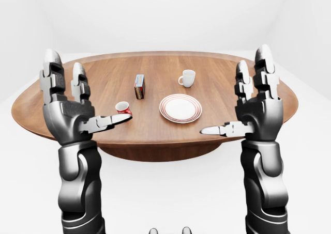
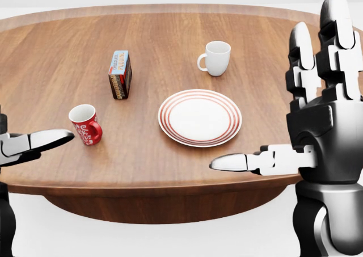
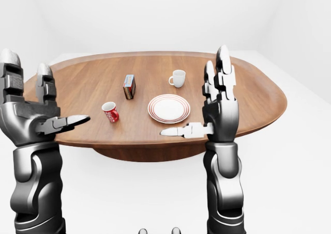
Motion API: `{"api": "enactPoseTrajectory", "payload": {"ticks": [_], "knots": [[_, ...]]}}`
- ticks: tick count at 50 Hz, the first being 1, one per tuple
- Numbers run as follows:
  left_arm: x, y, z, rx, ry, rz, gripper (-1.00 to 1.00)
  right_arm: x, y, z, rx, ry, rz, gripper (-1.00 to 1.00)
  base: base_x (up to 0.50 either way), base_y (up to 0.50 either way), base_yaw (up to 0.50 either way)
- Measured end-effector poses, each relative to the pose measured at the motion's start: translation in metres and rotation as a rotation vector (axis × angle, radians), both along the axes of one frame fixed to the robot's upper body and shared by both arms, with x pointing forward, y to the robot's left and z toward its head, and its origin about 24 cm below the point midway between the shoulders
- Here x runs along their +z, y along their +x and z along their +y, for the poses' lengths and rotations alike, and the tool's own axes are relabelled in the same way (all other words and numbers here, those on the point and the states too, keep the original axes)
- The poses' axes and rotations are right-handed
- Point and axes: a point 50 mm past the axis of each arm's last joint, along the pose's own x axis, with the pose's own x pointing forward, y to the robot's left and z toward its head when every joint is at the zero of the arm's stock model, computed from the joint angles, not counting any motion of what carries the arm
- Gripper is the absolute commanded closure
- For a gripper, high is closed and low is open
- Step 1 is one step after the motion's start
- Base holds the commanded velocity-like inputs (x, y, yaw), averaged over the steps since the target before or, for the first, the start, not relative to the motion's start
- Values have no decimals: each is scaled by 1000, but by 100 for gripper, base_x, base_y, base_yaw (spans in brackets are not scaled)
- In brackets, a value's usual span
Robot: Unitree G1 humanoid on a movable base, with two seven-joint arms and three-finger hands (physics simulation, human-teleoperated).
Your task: Pick up the red mug and put it on the plate
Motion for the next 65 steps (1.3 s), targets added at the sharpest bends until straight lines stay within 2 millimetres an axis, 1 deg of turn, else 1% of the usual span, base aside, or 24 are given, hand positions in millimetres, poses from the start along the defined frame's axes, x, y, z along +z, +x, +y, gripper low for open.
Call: {"api": "enactPoseTrajectory", "payload": {"ticks": [5,14,46,61,65], "knots": [[11,-4,2,1,-23,-53,-94,7,-5,-1,-2,0,-39,-100,0,5,0],[20,-5,4,2,-44,-88,-95,13,-9,-1,-5,-12,-70,-100,0,48,0],[24,-5,10,14,-59,-101,-94,19,-15,-2,-11,-18,-108,-100,0,50,0],[28,-9,12,14,-68,-120,-95,21,-17,-3,-25,-21,-118,-100,0,3,0],[28,-9,13,15,-68,-122,-95,22,-19,-4,-23,-21,-125,-100,42,0,0]]}}
